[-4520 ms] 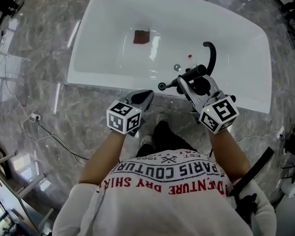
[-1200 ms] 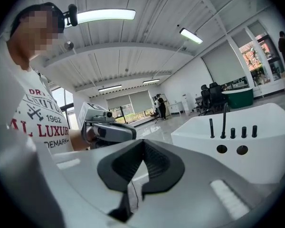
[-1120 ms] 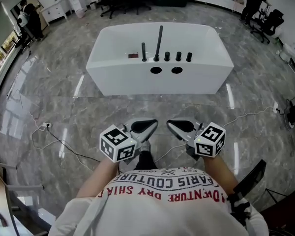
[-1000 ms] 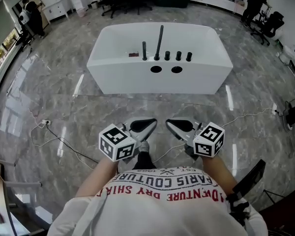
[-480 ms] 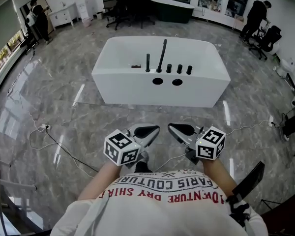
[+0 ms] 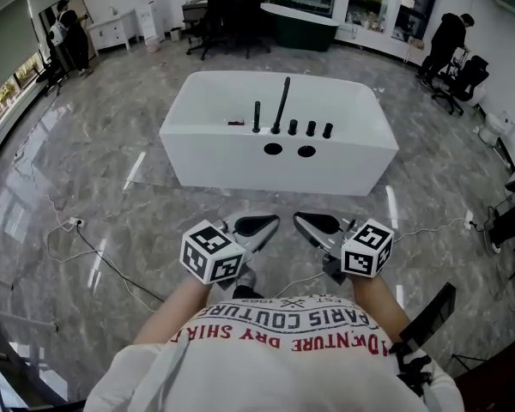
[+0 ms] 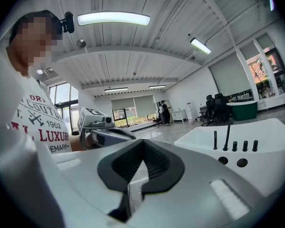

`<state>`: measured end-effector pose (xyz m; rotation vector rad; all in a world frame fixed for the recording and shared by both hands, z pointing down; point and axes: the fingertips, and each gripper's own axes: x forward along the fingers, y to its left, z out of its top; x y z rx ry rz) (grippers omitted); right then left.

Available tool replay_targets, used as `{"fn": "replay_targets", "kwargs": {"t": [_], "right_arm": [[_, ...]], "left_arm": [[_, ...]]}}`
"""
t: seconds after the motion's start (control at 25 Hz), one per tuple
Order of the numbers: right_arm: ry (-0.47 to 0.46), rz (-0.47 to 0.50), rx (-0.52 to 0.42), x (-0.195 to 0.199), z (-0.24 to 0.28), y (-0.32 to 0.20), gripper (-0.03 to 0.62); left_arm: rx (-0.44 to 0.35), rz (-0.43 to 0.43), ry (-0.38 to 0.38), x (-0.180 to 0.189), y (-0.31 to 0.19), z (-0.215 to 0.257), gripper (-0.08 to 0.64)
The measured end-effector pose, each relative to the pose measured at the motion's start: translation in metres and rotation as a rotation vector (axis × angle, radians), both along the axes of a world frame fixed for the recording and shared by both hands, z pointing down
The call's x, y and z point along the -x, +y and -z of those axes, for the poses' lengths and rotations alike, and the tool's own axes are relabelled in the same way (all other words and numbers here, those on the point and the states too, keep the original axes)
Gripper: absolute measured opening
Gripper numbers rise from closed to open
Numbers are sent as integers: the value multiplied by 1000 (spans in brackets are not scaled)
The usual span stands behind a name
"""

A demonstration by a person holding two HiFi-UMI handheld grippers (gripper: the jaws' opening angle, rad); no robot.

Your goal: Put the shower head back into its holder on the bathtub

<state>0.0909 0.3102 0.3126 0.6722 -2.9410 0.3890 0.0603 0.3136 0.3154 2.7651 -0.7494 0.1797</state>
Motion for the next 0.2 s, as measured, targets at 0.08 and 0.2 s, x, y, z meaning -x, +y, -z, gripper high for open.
{"fn": "replay_targets", "kwargs": {"t": [0.08,0.2], "right_arm": [[1,10,1,0,0,2,5],[5,33,-10,-2,4,5,5]], "left_arm": [[-5,1,-6,-3,2,2,0],[-18,3,-13,-9,5,7,0]]}}
